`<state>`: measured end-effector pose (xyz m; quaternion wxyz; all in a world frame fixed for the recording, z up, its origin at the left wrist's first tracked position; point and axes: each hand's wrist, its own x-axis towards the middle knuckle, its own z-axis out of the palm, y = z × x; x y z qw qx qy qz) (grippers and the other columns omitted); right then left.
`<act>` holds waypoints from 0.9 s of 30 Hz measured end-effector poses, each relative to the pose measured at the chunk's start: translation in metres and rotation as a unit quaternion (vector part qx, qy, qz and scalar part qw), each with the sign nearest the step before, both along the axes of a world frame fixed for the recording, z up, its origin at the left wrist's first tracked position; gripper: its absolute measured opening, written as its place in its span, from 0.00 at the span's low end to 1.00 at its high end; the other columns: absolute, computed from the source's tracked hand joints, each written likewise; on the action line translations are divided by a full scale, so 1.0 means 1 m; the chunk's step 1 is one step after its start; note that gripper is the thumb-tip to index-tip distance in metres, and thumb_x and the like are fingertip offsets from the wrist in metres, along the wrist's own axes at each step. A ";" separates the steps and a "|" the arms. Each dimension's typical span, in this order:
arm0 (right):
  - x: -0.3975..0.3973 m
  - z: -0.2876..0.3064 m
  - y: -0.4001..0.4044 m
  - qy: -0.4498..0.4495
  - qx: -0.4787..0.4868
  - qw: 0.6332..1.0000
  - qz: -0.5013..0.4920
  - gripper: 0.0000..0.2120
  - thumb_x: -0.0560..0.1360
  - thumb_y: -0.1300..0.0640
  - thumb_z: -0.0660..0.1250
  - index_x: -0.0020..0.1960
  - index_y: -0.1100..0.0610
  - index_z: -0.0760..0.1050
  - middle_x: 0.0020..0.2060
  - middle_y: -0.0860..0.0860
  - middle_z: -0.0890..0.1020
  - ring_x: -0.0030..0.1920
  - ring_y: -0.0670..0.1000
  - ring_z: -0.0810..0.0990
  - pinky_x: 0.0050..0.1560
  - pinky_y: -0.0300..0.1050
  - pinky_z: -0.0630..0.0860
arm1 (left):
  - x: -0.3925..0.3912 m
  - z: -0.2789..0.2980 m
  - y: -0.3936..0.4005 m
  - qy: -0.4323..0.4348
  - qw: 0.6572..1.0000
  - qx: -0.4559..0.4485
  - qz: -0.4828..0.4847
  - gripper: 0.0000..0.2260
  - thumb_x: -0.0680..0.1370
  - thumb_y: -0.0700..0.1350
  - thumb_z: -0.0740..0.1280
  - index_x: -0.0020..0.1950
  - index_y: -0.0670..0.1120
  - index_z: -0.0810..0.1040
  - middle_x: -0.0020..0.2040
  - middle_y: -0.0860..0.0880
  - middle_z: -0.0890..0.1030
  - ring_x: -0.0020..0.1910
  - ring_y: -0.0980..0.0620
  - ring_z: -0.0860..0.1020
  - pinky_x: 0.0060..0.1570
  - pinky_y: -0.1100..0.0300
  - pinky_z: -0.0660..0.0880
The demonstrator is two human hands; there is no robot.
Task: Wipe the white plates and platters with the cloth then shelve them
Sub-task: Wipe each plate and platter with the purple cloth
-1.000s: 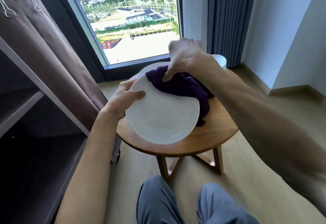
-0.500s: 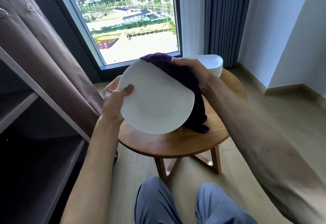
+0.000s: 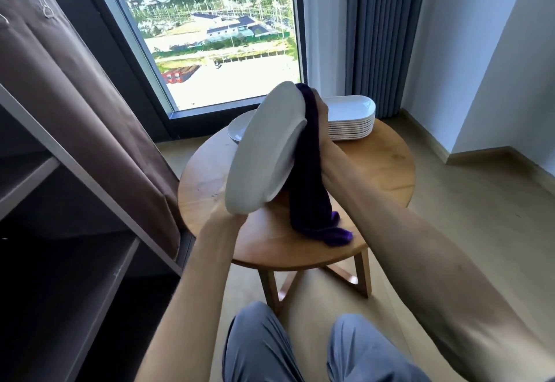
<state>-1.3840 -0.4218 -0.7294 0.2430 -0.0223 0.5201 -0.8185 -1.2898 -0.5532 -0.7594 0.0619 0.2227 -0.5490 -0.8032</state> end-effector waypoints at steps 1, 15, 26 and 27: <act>-0.003 0.001 0.001 0.025 -0.032 0.999 -0.022 0.33 0.77 0.36 0.63 0.23 0.59 0.67 0.20 0.45 0.72 0.23 0.44 0.73 0.23 0.31 0.68 | 0.004 0.006 -0.004 0.034 0.999 0.029 0.031 0.12 0.88 0.43 0.55 0.52 0.49 0.76 0.47 0.50 0.79 0.43 0.53 0.79 0.50 0.58 0.77; -0.031 0.016 -0.005 0.255 0.180 0.949 0.038 0.24 0.80 0.35 0.57 0.47 0.55 0.79 0.43 0.49 0.84 0.43 0.46 0.82 0.50 0.43 0.76 | 0.021 0.045 -0.003 0.234 0.965 0.115 -0.040 0.24 0.66 0.39 0.61 0.59 0.37 0.83 0.53 0.39 0.83 0.52 0.37 0.81 0.56 0.45 0.80; -0.053 0.001 -0.002 0.203 0.179 0.958 -0.091 0.20 0.77 0.40 0.68 0.50 0.56 0.85 0.38 0.44 0.85 0.35 0.40 0.80 0.39 0.36 0.74 | 0.004 0.023 -0.013 0.259 0.958 0.108 -0.055 0.29 0.69 0.42 0.70 0.70 0.37 0.72 0.56 0.40 0.80 0.55 0.39 0.79 0.56 0.47 0.79; -0.056 -0.002 -0.002 0.180 0.178 0.963 -0.087 0.20 0.75 0.38 0.69 0.47 0.55 0.85 0.35 0.43 0.84 0.33 0.41 0.80 0.36 0.36 0.73 | 0.005 0.013 -0.015 0.276 0.952 0.119 -0.052 0.31 0.69 0.44 0.72 0.71 0.37 0.72 0.58 0.40 0.80 0.57 0.39 0.79 0.58 0.46 0.79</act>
